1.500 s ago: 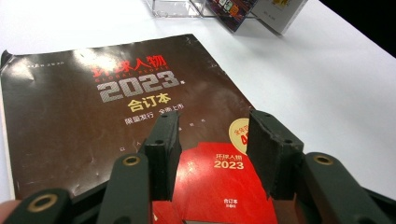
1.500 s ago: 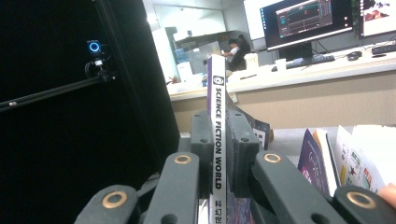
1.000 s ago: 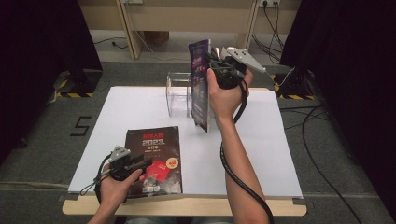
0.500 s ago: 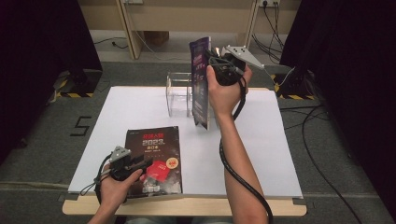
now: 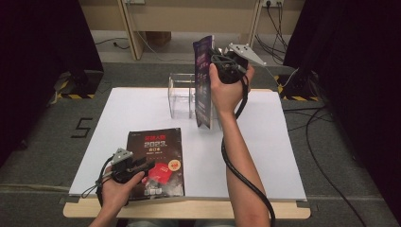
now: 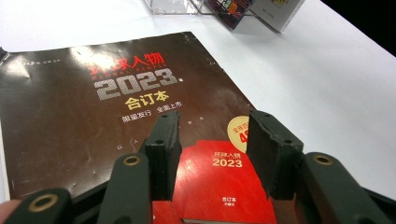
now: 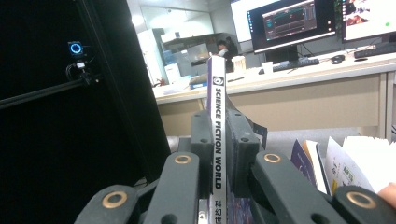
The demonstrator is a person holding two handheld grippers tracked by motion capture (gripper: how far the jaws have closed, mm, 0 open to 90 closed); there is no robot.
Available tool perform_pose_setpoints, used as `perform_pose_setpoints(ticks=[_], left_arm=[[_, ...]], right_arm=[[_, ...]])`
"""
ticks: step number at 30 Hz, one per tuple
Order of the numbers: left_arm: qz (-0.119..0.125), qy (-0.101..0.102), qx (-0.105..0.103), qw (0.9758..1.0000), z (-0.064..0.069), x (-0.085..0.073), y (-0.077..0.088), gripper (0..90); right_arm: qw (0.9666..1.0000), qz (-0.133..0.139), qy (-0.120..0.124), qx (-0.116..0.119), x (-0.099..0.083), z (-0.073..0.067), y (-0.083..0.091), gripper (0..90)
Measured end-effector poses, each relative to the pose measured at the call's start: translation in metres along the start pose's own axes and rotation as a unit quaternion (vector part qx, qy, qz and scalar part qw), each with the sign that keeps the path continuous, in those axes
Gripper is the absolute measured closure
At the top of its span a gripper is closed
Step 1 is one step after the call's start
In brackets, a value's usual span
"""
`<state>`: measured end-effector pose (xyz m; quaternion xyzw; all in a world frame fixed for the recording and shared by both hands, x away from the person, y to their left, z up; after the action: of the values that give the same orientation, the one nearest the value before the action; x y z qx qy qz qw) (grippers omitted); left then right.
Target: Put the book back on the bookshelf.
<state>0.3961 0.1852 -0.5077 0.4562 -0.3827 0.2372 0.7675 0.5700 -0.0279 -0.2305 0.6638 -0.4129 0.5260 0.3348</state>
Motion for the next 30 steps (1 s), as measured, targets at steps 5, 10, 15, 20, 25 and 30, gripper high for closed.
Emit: perform_pose_setpoints(ticks=[5,10,15,20,25,30], left_arm=[[0.000,0.000,0.000,1.0000,0.000,0.000,0.000,53.9],[-0.002,0.000,0.001,1.0000,-0.001,-0.001,0.000,54.0],[-0.001,0.000,0.001,1.0000,-0.001,0.000,0.000,53.9],[0.000,0.001,0.001,1.0000,-0.001,0.000,0.000,54.0],[0.000,0.001,0.001,1.0000,-0.001,0.000,0.000,54.0],[0.000,0.002,0.000,1.0000,-0.002,0.000,0.000,54.0]], right_arm=[[1.0000,0.001,0.002,-0.004,0.001,0.002,-0.004,83.5],[1.0000,0.003,0.000,-0.007,0.002,0.004,-0.007,83.5],[0.9999,0.002,0.000,-0.011,0.003,0.007,-0.011,83.5],[0.9999,0.002,-0.001,-0.013,0.004,0.009,-0.014,83.6],[0.9999,0.001,-0.003,-0.016,0.004,0.011,-0.018,83.5],[0.9998,0.001,-0.003,-0.019,0.003,0.012,-0.023,83.5]])
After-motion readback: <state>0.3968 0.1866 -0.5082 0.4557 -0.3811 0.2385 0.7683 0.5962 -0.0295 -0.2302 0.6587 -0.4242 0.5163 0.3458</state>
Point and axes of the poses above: each handheld gripper's, and its own axes: y roughly backward along the jaws, x roughly out of its top, z roughly to its right, the point moved 10 cm from there along -y, roughly forward along the jaws, and after that the axes turned 2 degrees about y, right-handed, at the moved point
